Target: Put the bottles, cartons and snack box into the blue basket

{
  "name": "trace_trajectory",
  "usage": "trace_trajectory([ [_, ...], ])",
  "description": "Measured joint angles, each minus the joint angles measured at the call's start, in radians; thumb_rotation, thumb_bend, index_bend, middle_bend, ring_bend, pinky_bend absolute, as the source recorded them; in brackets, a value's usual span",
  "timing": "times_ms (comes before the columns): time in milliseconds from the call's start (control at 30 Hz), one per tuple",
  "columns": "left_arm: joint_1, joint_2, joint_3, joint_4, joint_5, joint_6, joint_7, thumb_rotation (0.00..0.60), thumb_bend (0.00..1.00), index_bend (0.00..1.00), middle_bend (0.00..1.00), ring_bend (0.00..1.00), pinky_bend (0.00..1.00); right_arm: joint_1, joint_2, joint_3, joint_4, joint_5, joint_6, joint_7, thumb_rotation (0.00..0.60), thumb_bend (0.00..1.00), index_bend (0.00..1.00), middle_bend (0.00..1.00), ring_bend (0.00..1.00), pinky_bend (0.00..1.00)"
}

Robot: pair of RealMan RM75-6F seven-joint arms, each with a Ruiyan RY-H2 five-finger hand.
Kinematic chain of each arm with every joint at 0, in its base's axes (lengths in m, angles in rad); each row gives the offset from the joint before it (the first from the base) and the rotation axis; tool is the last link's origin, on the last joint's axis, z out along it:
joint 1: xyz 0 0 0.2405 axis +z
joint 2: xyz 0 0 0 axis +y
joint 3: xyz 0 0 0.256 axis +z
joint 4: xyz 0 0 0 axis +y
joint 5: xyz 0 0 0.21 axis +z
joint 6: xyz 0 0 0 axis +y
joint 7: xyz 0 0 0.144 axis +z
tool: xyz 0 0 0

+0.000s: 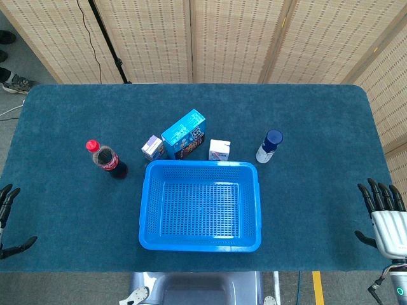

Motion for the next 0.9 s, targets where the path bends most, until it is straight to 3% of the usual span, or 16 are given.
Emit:
trace_trajectory([
  [333,-0.009,-0.004,0.0,-0.009,0.006,-0.015,0.015,0.6,0.02,0.0,0.0,0.0,0.0,0.013,-0.007,-0.001,0.021,-0.005,-0.031,0.103,0.6,0.0,0.0,0.0,0.0,0.0],
  [567,-0.015,-0.007,0.001,-0.004,0.021,-0.016,0.014,0.6,0.02,0.0,0.0,0.0,0.0,0.053,-0.03,0.018,0.099,-0.031,-0.058,0.41,0.6,0.0,0.0,0.0,0.0,0.0],
  [800,-0.022,-0.004,-0.01,0.003,0.014,-0.015,-0.015,0.6,0.02,0.0,0.0,0.0,0.0,0.143,-0.112,0.084,0.273,-0.025,-0.106,0.733,0.6,0.0,0.0,0.0,0.0,0.01],
  [900,-0.031,-0.004,-0.017,0.008,0.01,-0.022,-0.029,0.6,0.02,0.0,0.0,0.0,0.0,0.193,-0.138,0.11,0.316,0.0,-0.161,0.798,0.6,0.0,0.0,0.0,0.0,0.02],
])
